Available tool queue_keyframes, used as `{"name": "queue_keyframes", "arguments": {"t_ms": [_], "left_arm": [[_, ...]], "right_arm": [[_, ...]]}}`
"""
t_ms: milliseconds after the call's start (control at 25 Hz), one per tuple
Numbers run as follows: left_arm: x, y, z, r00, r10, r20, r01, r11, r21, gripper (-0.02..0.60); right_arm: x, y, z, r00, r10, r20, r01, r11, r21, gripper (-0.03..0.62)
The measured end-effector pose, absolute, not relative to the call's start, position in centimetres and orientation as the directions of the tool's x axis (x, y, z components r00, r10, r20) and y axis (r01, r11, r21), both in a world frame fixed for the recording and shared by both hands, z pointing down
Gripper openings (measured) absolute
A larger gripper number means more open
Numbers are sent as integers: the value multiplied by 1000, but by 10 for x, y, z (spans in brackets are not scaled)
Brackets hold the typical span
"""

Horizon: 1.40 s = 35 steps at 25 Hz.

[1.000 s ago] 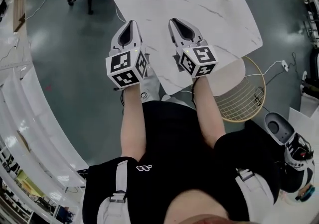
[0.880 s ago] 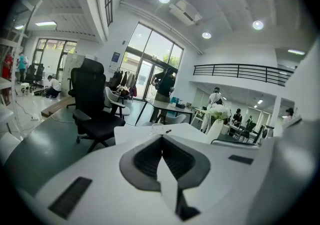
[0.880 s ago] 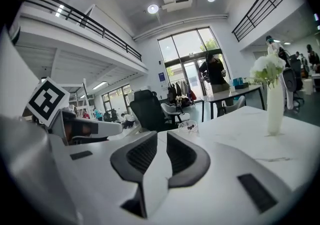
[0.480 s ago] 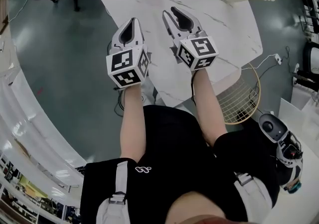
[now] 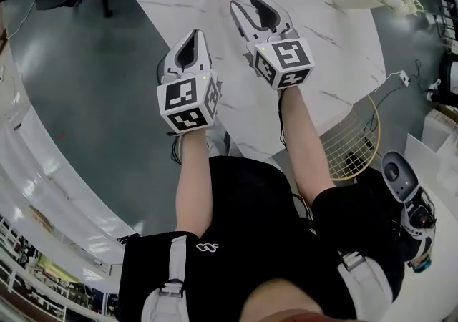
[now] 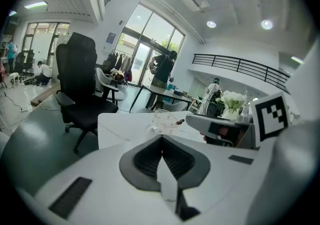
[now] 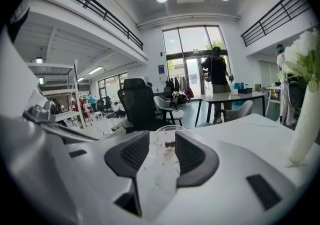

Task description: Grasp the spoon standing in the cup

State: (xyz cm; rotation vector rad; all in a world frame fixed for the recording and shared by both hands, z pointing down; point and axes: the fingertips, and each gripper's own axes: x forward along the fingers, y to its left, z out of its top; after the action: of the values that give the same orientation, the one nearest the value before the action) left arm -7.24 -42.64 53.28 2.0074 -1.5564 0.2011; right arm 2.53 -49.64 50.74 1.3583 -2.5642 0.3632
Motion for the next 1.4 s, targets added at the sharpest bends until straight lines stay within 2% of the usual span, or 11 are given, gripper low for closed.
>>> {"name": "queue_keyframes", "arguments": {"t_ms": [240, 480, 720, 840, 1160, 1400], "left_arm": [[-73, -431, 548, 330, -812, 481, -924, -173, 342, 12], [-83, -440, 562, 323, -806, 495, -922, -151, 356, 12], [-80, -445, 561, 335, -808, 485, -914, -153, 376, 13], [-78, -442, 561, 338, -810, 480, -912, -156, 379, 12], [-80, -427, 547, 326, -829, 455, -912, -149, 382, 13], [-71, -405, 528, 329, -845, 422, -909, -162, 385, 13]], "right_arm": [[22, -521, 526, -534, -779, 328, -837, 543, -72, 193], [18, -535, 536, -517, -773, 367, -835, 550, -17, 193], [15, -534, 544, -505, -772, 386, -831, 556, 25, 144], [11, -533, 542, -515, -767, 382, -831, 557, -2, 140], [21, -519, 507, -541, -793, 278, -840, 524, -140, 135], [31, -498, 468, -527, -822, 214, -849, 522, -83, 135]]}}
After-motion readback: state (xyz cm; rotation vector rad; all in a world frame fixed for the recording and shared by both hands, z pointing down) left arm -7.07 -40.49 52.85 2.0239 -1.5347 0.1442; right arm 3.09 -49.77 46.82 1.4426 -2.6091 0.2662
